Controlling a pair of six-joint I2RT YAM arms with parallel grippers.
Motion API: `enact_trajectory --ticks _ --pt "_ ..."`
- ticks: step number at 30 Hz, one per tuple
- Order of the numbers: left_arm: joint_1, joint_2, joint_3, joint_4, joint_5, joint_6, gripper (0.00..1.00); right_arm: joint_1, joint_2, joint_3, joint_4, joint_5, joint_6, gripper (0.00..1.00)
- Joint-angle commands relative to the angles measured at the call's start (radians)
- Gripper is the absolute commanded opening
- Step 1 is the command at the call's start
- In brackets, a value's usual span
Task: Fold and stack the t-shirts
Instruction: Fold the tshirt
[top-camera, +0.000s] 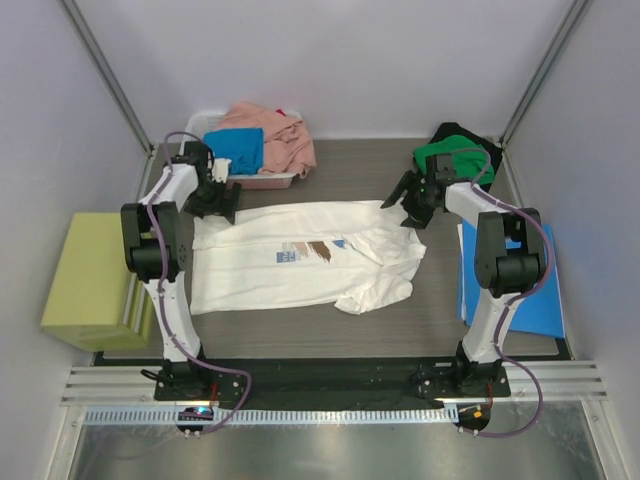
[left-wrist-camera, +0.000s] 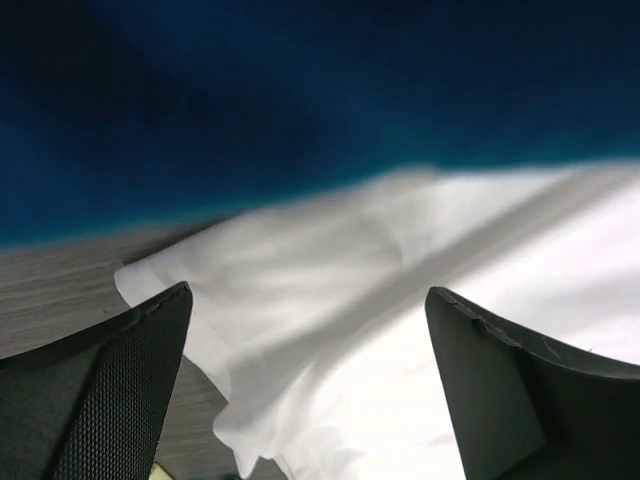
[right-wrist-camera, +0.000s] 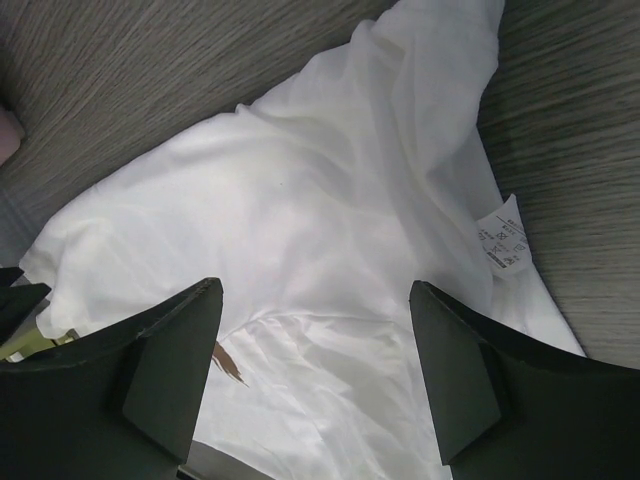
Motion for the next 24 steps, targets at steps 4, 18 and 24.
enact_trajectory --ticks 4,18,24 --pt "-0.020 -0.326 -0.205 -0.020 0.122 0.048 1.00 0.025 -0.039 0.040 0.016 0.000 0.017 0.82" --pt "-0.108 -0.814 -0.744 -0.037 0.071 0.183 1.00 0.174 -0.501 -0.343 -0.100 0.178 0.006 0.84" --pt "-0.108 -0.695 -0.781 -0.063 0.061 0.203 1.00 0.209 -0.685 -0.449 -0.243 0.250 0.028 0.84"
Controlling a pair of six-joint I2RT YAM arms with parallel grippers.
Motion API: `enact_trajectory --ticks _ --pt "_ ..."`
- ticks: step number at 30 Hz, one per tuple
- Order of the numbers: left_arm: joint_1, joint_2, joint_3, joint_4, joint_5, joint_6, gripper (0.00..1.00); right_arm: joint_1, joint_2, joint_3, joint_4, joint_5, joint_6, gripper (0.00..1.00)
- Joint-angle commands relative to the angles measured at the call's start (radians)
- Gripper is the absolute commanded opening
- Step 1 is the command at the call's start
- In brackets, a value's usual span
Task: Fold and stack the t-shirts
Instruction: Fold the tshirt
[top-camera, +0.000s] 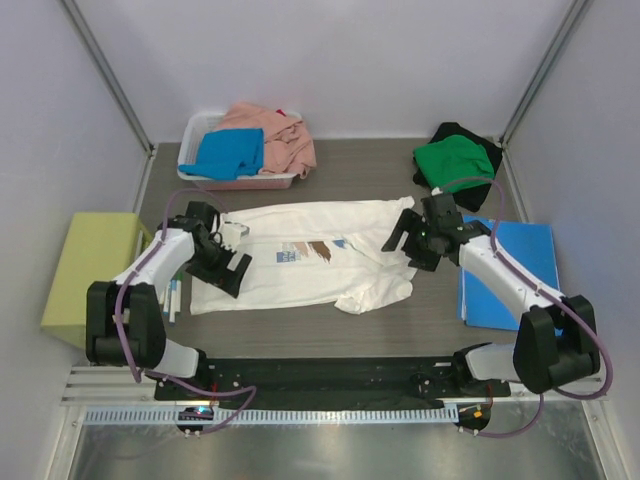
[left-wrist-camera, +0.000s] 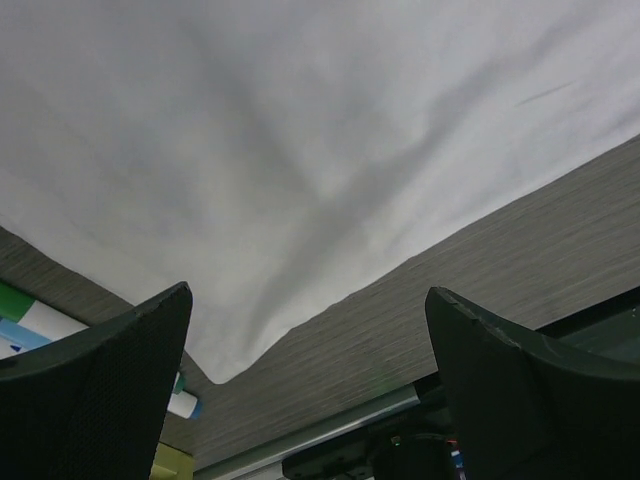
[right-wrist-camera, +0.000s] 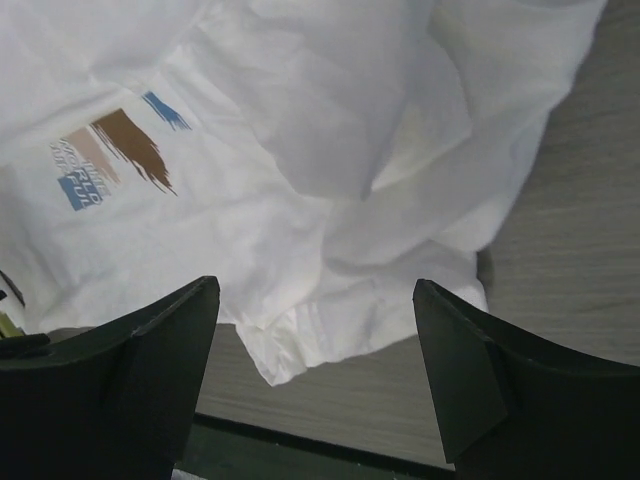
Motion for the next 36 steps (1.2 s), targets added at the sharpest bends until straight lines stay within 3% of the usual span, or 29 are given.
enact_trajectory --ticks 1,10,15,16,19,20,22,36 --pt "0.004 0.059 0.007 0.018 -0.026 0.043 1.00 0.022 -0.124 -0.058 -0.121 0.095 0.014 0.84" --pt "0.004 0.113 0.022 0.035 -0.035 0.025 1.00 0.034 -0.112 -0.193 -0.132 0.075 0.007 0.81" --pt "0.004 0.111 0.041 0.032 -0.035 0.017 1.00 0.034 -0.050 -0.217 -0.100 0.067 -0.006 0.67" --pt "0.004 0.111 0.045 0.032 -0.037 0.016 1.00 0.034 -0.040 -0.223 -0.073 0.058 -0.006 0.62" --pt "0.004 0.111 0.052 0.033 -0.042 0.011 1.00 0.034 -0.011 -0.207 -0.062 0.066 -0.009 0.31" --pt "0.004 0.111 0.053 0.036 -0.043 0.011 1.00 0.034 -0.013 -0.204 -0.065 0.064 -0.010 0.14" --pt "0.004 0.113 0.052 0.039 -0.051 0.014 1.00 0.034 -0.028 -0.194 -0.088 0.061 -0.009 0.03" --pt "0.004 0.134 0.081 0.056 -0.062 0.022 1.00 0.062 -0.365 -0.175 -0.581 0.060 -0.038 0.01"
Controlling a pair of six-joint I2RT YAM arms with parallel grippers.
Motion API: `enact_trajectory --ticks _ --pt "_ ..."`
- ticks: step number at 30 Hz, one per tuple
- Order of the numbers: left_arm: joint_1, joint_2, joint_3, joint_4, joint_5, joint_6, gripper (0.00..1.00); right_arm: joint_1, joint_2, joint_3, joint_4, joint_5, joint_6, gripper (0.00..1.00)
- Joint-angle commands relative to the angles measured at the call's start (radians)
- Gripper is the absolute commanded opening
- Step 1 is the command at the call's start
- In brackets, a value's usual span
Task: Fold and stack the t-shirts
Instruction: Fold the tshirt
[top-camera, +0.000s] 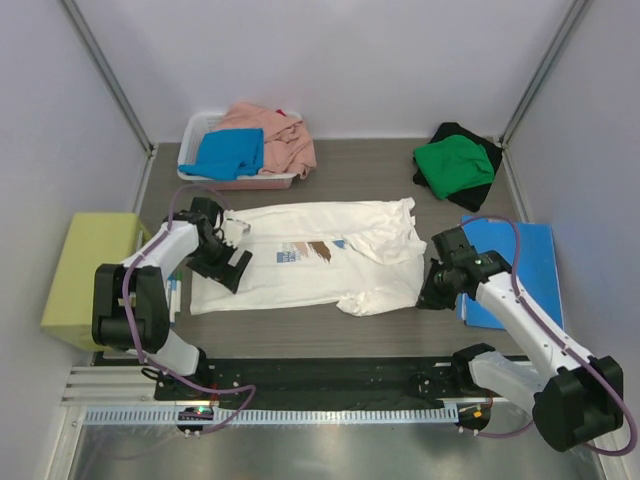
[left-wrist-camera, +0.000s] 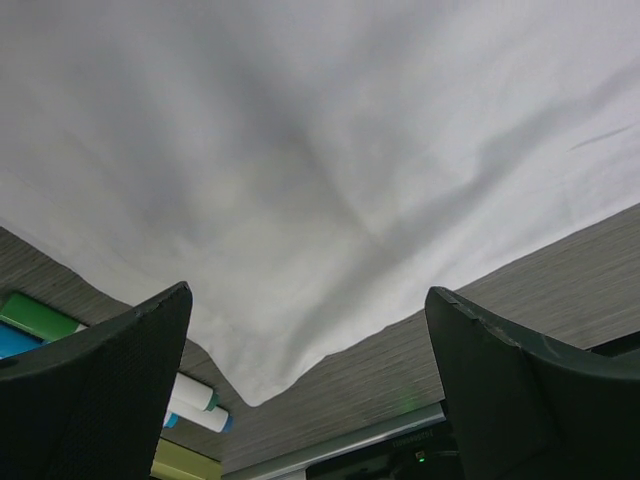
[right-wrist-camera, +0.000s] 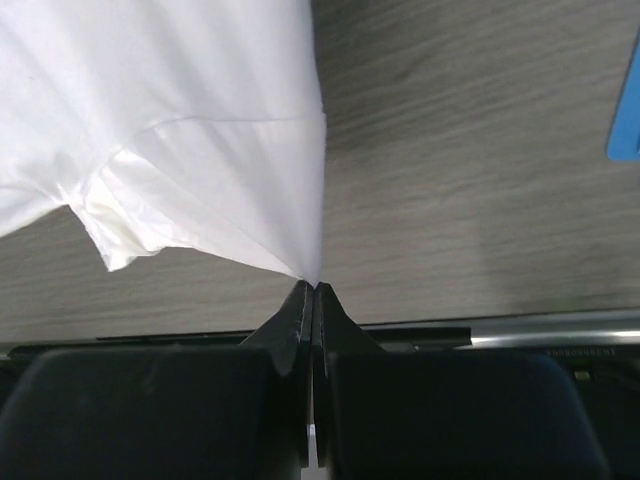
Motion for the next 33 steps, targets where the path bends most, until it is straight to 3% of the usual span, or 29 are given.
enact_trajectory --ticks 1,7,8,9,15,20,24,27,33 --pt "0.004 0.000 0.049 0.015 -0.004 0.004 1.00 0.055 -0.067 0.035 -0.208 -0.004 -0.018 0.01" --pt "0.004 -0.012 0.069 0.003 -0.010 0.008 1.00 0.089 0.012 0.132 -0.325 -0.042 -0.037 0.03" --pt "0.004 -0.012 0.072 0.001 -0.010 0.010 1.00 0.089 0.037 0.147 -0.316 -0.057 -0.041 0.12" --pt "0.004 -0.014 0.073 0.001 -0.008 0.008 1.00 0.089 0.061 0.210 -0.313 -0.056 -0.045 0.38" --pt "0.004 -0.026 0.078 -0.008 -0.023 0.013 1.00 0.080 0.269 0.521 -0.192 -0.002 -0.047 0.85" --pt "0.004 -0.052 0.075 -0.011 -0.047 0.024 1.00 0.072 0.364 0.540 0.047 0.015 0.001 0.86" --pt "0.004 -0.058 0.082 -0.025 -0.044 0.022 1.00 0.074 0.428 0.400 0.193 -0.075 0.050 0.74" --pt "0.004 -0.061 0.095 -0.040 0.002 0.004 1.00 0.080 0.450 0.324 0.222 -0.074 0.044 0.70" --pt "-0.034 -0.037 0.190 -0.089 0.084 -0.041 1.00 0.080 0.416 0.287 0.195 -0.019 0.016 0.71"
